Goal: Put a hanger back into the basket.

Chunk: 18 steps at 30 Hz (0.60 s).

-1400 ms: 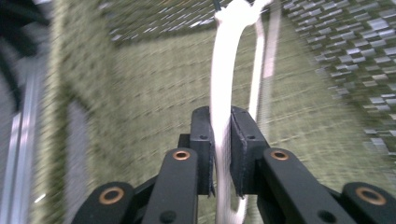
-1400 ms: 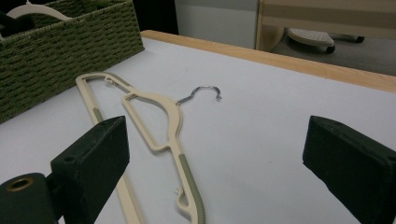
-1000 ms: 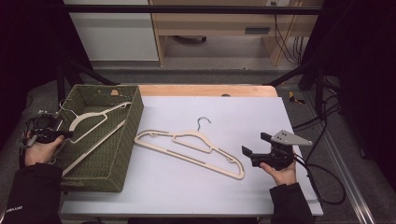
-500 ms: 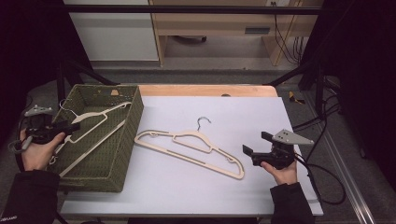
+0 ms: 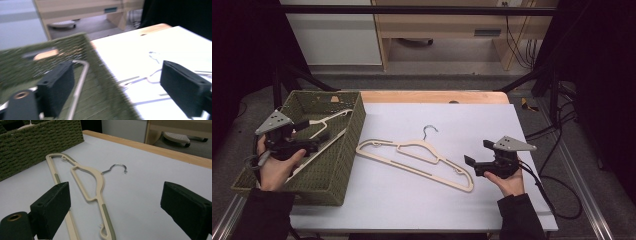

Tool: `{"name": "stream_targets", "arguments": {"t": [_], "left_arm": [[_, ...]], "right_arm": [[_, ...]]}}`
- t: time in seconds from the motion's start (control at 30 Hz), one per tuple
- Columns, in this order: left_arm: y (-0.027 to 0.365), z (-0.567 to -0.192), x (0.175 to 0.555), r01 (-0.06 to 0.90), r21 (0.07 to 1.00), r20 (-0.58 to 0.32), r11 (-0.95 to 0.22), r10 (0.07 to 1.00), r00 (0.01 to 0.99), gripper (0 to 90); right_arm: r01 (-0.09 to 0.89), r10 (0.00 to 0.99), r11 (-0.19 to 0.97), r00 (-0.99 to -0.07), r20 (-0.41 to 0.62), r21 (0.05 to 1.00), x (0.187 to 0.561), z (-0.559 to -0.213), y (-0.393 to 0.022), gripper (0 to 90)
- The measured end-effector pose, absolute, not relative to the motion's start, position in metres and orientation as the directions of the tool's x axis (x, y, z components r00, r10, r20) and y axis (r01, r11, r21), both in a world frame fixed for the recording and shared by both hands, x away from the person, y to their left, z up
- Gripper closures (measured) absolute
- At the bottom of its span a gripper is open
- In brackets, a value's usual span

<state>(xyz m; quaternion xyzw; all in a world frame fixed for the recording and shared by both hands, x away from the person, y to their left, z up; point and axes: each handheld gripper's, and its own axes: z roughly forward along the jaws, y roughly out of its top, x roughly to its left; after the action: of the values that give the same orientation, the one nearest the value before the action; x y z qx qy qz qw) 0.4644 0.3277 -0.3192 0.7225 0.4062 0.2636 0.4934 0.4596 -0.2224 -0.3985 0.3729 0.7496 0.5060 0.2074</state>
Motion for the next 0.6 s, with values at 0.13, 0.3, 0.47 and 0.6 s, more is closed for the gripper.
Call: {"name": "stream_targets", "arguments": {"t": [0.13,0.3,0.47,0.6], "left_arm": [[0.300,-0.319,0.457,0.296,0.938,-0.036,-0.180,0.799,0.600,6.6],[0.263,-0.324,0.450,0.276,0.936,-0.024,-0.217,0.746,0.666,6.0],[0.235,-0.334,0.446,0.284,0.929,-0.034,-0.238,0.709,0.704,6.1],[0.218,-0.347,0.445,0.298,0.918,-0.041,-0.260,0.687,0.725,6.0]], "right_arm": [[0.349,0.762,0.215,-0.645,0.067,0.912,0.468,-0.399,-0.215,11.1],[0.365,0.756,0.232,-0.651,0.070,0.901,0.474,-0.402,-0.207,12.2],[0.387,0.749,0.246,-0.658,0.079,0.889,0.480,-0.407,-0.202,15.9],[0.419,0.728,0.290,-0.680,0.086,0.860,0.487,-0.417,-0.195,21.2]]}}
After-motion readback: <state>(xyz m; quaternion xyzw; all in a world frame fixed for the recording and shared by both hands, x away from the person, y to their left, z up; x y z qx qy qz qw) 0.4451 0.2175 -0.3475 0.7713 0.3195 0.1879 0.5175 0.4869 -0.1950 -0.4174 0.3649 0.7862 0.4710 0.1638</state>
